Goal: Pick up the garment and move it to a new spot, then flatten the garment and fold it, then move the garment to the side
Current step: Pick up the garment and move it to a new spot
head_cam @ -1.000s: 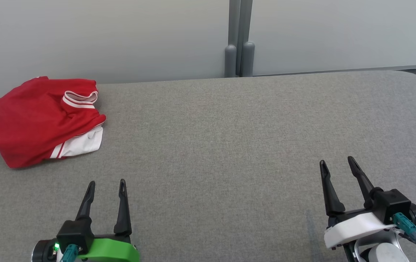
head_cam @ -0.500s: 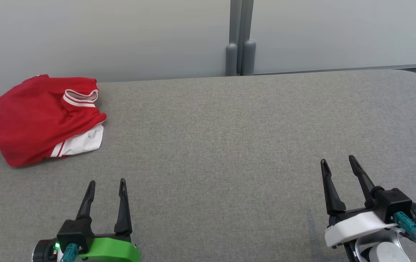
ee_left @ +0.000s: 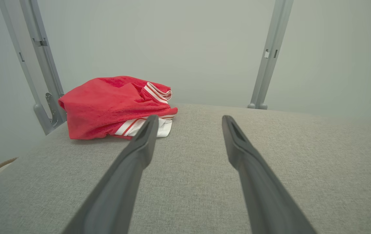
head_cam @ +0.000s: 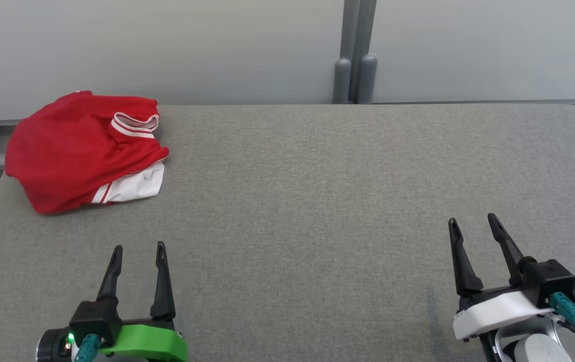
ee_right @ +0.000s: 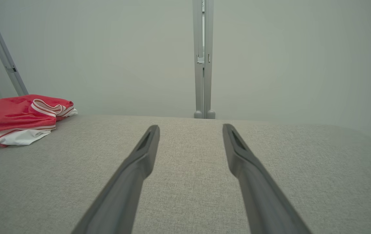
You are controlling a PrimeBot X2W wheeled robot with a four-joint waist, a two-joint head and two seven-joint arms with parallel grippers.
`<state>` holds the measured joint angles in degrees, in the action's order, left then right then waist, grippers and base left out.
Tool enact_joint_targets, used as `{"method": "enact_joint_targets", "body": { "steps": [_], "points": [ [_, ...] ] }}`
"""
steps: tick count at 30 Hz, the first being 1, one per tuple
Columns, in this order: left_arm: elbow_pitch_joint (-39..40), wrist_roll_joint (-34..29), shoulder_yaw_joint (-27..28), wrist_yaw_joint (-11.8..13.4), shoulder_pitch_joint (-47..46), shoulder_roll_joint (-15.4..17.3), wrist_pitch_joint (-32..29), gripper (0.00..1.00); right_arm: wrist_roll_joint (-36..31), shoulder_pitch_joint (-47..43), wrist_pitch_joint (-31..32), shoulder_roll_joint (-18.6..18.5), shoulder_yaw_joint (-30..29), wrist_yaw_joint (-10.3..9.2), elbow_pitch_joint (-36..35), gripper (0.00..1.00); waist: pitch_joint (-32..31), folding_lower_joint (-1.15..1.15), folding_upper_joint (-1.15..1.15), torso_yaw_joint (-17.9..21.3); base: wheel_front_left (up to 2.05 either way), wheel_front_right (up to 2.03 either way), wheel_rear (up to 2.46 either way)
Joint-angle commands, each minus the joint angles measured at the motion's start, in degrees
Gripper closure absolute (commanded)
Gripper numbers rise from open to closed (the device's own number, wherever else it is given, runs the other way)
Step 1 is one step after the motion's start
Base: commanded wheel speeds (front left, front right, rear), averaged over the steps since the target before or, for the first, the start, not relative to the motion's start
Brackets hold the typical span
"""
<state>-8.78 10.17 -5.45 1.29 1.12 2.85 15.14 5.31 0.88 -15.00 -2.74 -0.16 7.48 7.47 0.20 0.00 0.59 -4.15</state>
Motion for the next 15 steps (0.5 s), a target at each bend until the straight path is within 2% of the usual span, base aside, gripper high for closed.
{"method": "enact_joint_targets", "body": {
  "steps": [1,15],
  "points": [
    [0.01,-0.35,0.18,0.01,-0.72,0.07,0.05,0.0,-0.42,-0.17,-0.26,-0.25,-0.28,0.03,-0.22,0.0,0.27,0.0,-0.59,-2.03,0.0,0.0,0.0],
    [0.0,0.26,0.5,0.09,-0.53,0.07,0.04,0.0,-0.04,0.5,-0.22,-0.25,0.17,0.03,-0.62,0.0,1.45,0.0,-0.59,-15.93,0.0,0.0,0.0]
  ]
}}
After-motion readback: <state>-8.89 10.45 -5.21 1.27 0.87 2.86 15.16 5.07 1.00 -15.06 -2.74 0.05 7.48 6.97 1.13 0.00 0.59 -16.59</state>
